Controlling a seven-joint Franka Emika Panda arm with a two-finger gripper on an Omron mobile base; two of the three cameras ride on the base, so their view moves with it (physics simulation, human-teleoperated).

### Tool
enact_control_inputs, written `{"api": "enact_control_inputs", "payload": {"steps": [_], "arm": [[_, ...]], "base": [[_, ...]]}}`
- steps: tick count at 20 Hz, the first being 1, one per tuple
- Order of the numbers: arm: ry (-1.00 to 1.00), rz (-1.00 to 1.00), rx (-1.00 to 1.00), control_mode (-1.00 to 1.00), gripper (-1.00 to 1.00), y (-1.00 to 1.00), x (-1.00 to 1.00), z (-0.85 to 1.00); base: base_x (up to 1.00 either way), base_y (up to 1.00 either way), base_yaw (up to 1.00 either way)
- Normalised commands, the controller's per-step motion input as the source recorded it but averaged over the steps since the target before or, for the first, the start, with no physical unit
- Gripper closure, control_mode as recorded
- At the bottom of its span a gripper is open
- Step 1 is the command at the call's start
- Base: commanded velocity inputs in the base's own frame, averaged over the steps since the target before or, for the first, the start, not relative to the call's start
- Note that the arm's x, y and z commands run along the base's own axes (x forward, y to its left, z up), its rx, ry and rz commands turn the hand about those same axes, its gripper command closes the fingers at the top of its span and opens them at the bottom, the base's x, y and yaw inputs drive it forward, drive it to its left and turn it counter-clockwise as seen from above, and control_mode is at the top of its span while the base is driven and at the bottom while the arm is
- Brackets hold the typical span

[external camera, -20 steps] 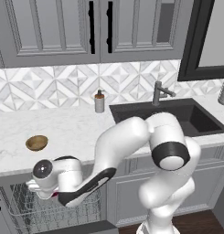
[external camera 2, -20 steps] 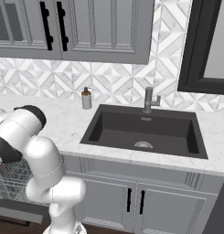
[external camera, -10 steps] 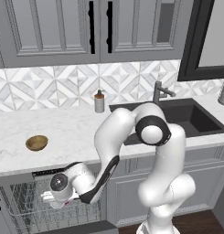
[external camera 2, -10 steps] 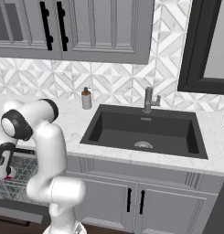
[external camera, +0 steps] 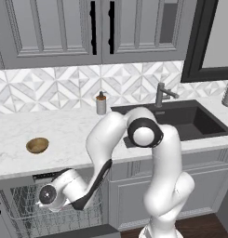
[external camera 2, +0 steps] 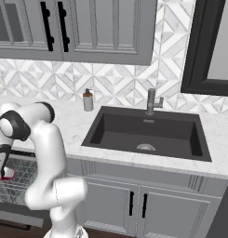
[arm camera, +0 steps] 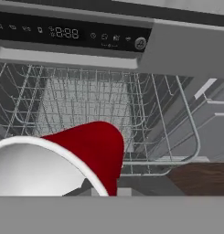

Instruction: Pick up the cup and bowl from the counter, place them in the dishwasher, and close the dishwasher door.

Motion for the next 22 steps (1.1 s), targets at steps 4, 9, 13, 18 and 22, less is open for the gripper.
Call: {"api": "enact_control_inputs", "payload": {"steps": [4, 9, 13, 18, 22], "arm": [[-0.16, -0.01, -0.11, -1.00, 1.00, 0.17, 0.24, -0.40], [-0.01, 0.00, -0.06, -1.00, 1.00, 0.19, 0.30, -0.27], [0.10, -0.06, 0.00, -1.00, 1.00, 0.01, 0.17, -0.23], [0.21, -0.12, 0.00, -1.00, 1.00, 0.00, 0.23, -0.06], [0.18, -0.14, 0.00, -1.00, 1.00, 0.00, 0.24, -0.05]], "base": [[0.00, 0.00, 0.00], [0.00, 0.00, 0.00], [0.00, 0.00, 0.00], [0.00, 0.00, 0.00], [0.00, 0.00, 0.00]]}}
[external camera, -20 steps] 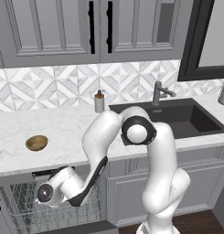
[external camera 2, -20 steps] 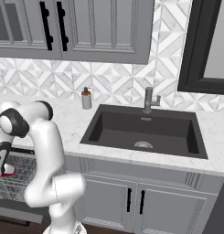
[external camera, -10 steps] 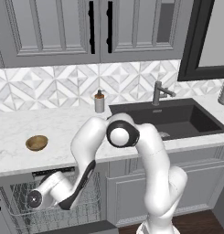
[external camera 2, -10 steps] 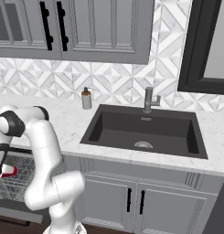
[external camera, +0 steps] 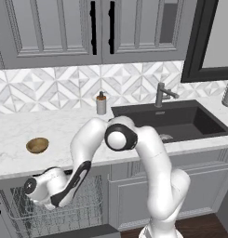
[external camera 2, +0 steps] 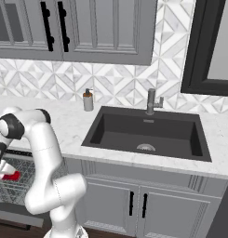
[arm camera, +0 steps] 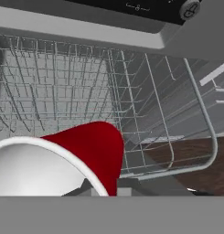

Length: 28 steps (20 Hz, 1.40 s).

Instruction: Pick up the cup and bowl from the counter, place them in the dishwasher, and close the dishwasher door.

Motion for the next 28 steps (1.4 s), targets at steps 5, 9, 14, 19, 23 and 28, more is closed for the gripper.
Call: {"api": "enact_control_inputs", "payload": {"steps": [5, 9, 14, 19, 23, 28], "arm": [[0.03, -0.08, 0.00, -1.00, -1.00, 0.02, 0.00, -0.24], [0.00, -0.02, 0.00, -1.00, -1.00, 0.03, 0.00, -0.06], [0.00, 0.00, 0.00, -1.00, -1.00, 0.00, 0.02, 0.00], [-0.02, 0.00, 0.00, -1.00, -1.00, 0.00, -0.09, 0.25], [-0.11, 0.04, 0.12, -1.00, -1.00, -0.03, -0.35, 0.71], [-0.08, 0.06, 0.15, -1.00, -1.00, -0.06, -0.25, 0.97]], "base": [[0.00, 0.00, 0.00], [0.00, 0.00, 0.00], [0.00, 0.00, 0.00], [0.00, 0.00, 0.00], [0.00, 0.00, 0.00], [0.00, 0.00, 0.00]]}}
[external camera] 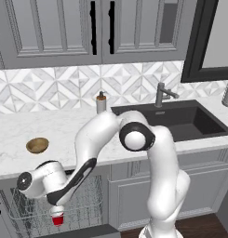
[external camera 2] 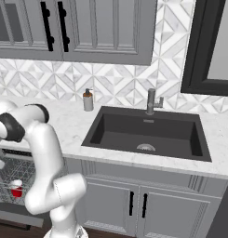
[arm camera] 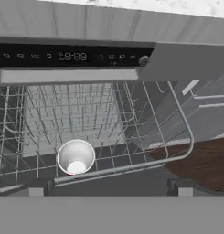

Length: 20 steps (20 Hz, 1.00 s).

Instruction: Pick up the cup and bowl from the counter, place them in the dishwasher, and close the dishwasher door.

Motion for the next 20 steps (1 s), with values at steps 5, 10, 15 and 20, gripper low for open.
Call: {"api": "enact_control_inputs", "payload": {"steps": [5, 10, 15, 20], "arm": [[0.20, 0.00, 0.21, -1.00, -1.00, -0.27, 0.06, 0.99], [0.32, 0.00, 0.09, -1.00, -1.00, -0.09, 0.10, 1.00], [0.28, 0.00, 0.00, -1.00, -1.00, 0.00, 0.35, 1.00], [0.07, 0.02, -0.03, -1.00, -1.00, 0.12, 0.37, 0.68]], "base": [[0.00, 0.00, 0.00], [0.00, 0.00, 0.00], [0.00, 0.00, 0.00], [0.00, 0.00, 0.00]]}}
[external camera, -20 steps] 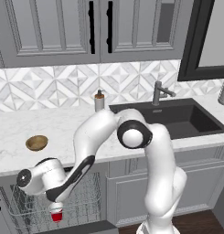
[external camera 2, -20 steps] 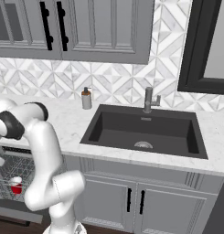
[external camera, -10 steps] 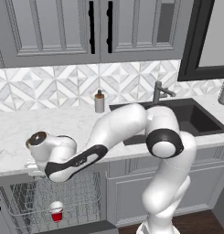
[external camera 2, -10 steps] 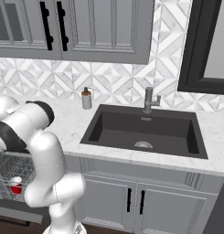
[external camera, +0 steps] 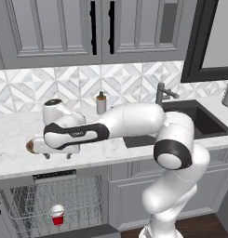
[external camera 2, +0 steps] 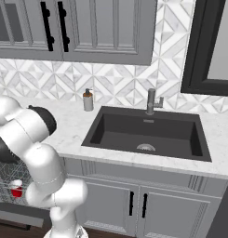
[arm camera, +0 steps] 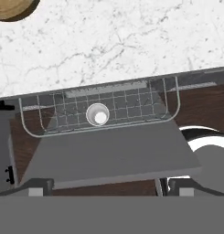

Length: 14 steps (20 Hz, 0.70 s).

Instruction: Pick up the cup and bowl from the counter, place them in the dishwasher, and close the dishwasher door.

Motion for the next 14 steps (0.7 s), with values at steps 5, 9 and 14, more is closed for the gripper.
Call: {"api": "enact_control_inputs", "payload": {"steps": [5, 9, 14], "arm": [[0.04, -0.01, -0.15, -1.00, -1.00, 0.39, 0.47, 0.14], [0.06, -0.02, 0.00, -1.00, -1.00, 0.00, 0.75, 0.00], [-0.01, 0.00, 0.01, -1.00, -1.00, 0.06, 0.81, 0.00]], "base": [[0.00, 0.00, 0.00], [0.00, 0.00, 0.00], [0.00, 0.00, 0.00]]}}
